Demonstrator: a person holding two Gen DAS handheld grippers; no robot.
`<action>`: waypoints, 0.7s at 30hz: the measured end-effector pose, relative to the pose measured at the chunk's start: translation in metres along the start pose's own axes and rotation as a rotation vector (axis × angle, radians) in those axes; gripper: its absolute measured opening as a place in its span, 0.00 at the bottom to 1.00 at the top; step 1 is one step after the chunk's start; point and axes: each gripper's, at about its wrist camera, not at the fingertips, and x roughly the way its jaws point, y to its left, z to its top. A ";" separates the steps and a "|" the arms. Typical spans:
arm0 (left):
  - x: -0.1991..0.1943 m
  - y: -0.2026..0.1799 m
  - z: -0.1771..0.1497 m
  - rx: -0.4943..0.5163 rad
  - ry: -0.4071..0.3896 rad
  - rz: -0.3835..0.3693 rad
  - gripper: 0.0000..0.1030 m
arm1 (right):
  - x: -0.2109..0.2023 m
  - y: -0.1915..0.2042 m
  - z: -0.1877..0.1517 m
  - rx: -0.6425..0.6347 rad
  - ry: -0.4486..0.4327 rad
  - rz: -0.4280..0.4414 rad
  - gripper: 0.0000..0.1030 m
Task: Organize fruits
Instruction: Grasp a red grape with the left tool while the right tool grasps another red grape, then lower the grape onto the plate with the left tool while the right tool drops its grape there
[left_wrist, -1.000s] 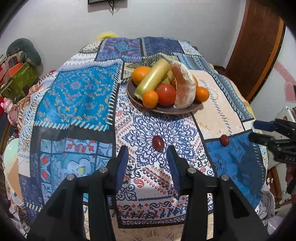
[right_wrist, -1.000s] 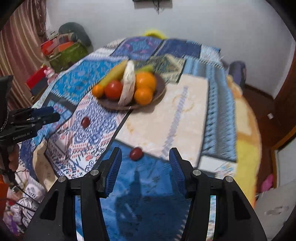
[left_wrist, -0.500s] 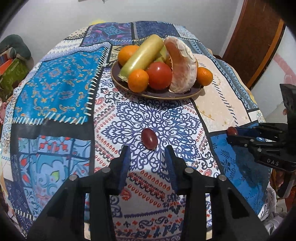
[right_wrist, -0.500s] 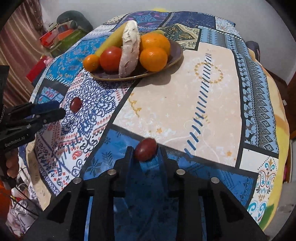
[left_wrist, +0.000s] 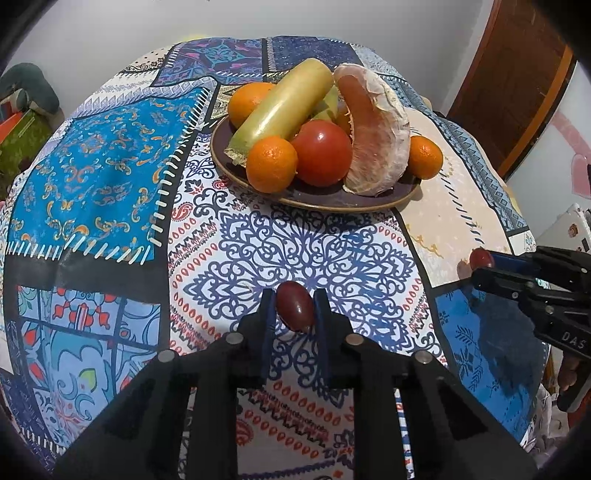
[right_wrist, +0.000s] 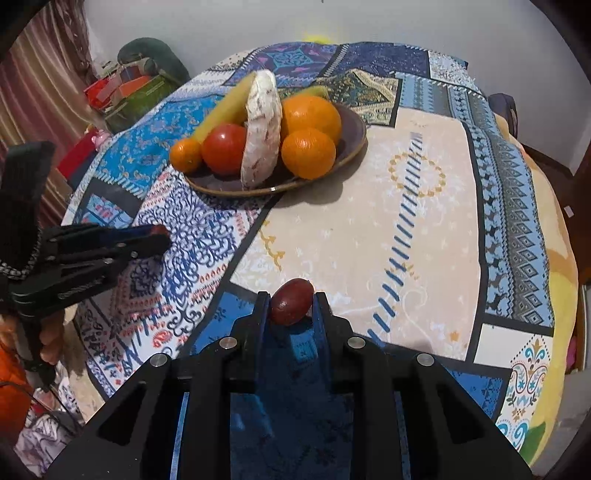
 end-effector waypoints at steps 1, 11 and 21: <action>0.000 0.000 0.000 0.003 -0.002 0.002 0.19 | -0.001 0.000 0.001 -0.001 -0.006 0.001 0.20; -0.026 0.000 0.007 0.002 -0.057 -0.012 0.19 | -0.011 0.011 0.019 -0.021 -0.066 0.011 0.20; -0.030 -0.009 0.033 0.020 -0.102 -0.036 0.19 | -0.007 0.024 0.045 -0.055 -0.113 0.021 0.20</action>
